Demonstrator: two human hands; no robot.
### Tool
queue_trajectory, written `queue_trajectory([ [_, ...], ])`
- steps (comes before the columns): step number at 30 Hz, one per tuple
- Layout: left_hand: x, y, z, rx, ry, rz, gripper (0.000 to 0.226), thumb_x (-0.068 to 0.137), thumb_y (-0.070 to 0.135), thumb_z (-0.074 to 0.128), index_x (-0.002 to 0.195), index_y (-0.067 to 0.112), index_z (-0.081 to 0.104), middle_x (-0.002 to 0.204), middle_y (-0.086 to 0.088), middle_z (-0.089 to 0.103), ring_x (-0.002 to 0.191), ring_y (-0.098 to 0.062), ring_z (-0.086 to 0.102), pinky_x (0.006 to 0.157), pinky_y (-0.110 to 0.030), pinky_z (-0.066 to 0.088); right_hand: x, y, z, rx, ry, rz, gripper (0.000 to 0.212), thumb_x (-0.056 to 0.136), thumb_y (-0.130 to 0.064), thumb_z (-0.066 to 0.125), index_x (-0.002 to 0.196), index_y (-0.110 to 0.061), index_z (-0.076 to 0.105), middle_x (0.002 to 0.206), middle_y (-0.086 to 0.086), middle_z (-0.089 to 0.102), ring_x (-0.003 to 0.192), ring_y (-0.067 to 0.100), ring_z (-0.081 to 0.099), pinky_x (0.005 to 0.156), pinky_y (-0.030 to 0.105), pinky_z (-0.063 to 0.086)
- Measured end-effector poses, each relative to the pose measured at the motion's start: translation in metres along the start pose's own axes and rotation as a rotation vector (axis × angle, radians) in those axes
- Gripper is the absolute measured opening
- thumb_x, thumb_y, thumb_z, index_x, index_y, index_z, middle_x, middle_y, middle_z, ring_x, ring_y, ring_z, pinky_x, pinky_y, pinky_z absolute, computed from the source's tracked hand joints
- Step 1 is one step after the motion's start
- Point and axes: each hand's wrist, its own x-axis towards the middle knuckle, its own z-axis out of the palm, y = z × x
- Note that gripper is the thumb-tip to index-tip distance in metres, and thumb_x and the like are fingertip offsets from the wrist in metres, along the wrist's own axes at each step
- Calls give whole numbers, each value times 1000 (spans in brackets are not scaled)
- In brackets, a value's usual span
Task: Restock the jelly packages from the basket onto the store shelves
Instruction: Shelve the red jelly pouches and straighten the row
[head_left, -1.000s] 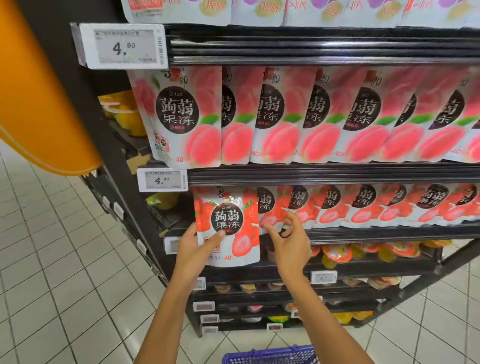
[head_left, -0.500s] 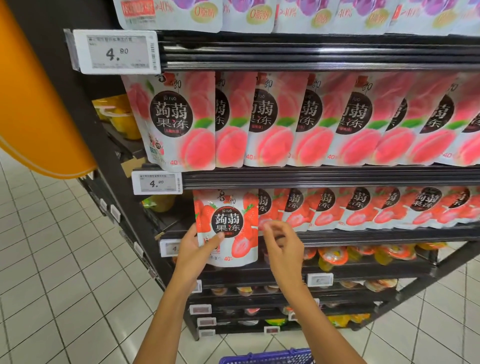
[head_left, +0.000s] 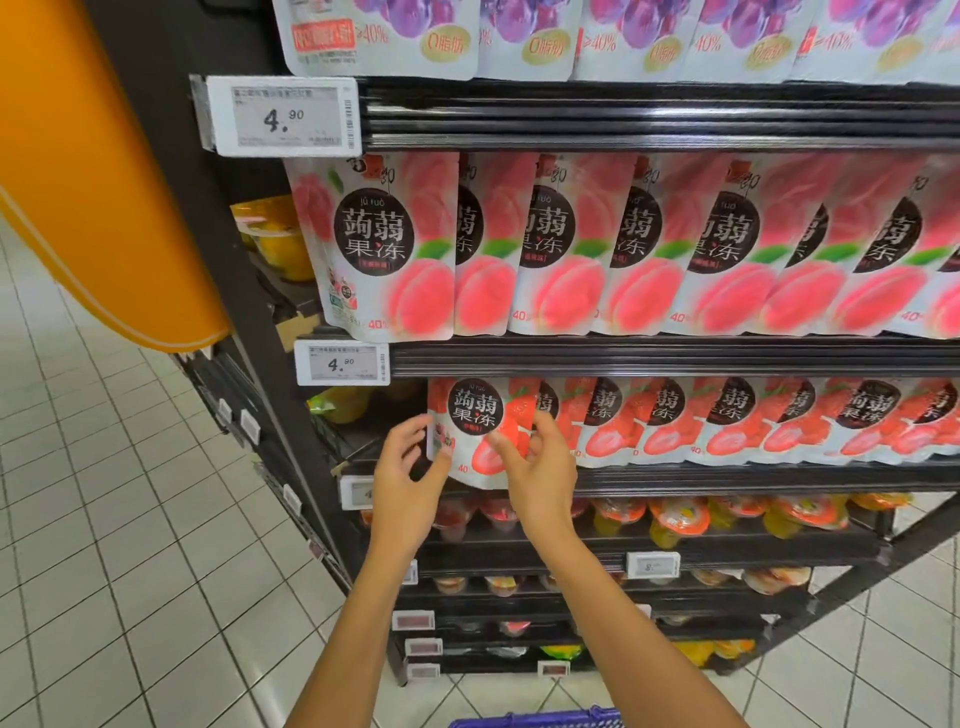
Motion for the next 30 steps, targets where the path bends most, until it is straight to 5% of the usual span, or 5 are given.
queue_trajectory([
  [7,-7,-10,11,-3,-66,-103,52,90,10,66,137,24,47,135,10,53,125,-2,50,100,-17,47,0,-2,18,20,-68,-59,26,97,-11,58,112,-30,48,91,-21,59,84,-15,57,76,17,45],
  [10,-9,-13,13,-6,-68,-146,54,90,9,66,138,25,45,133,8,53,118,3,53,89,-11,48,-3,1,12,-131,-81,-64,28,96,-9,58,117,-25,49,82,-18,57,74,-5,59,64,14,45],
  [13,-11,-15,15,-5,-72,-152,56,90,6,66,139,22,45,137,0,51,121,-1,52,89,-17,49,-11,8,5,-362,-41,-44,27,97,-19,58,123,-24,53,95,-9,68,84,12,67,71,35,56],
  [18,-14,-14,17,-4,-62,-141,56,89,3,65,135,26,44,141,1,48,125,-6,49,91,-20,48,-12,14,1,-567,35,-42,15,97,-28,57,107,-19,63,94,0,74,85,25,70,67,33,52],
  [30,-19,-14,17,31,-102,-153,59,90,10,67,140,30,43,143,2,49,127,-9,50,80,-10,48,-13,22,-2,-498,95,70,15,95,-37,61,96,-25,70,88,-5,75,85,16,71,68,29,53],
])
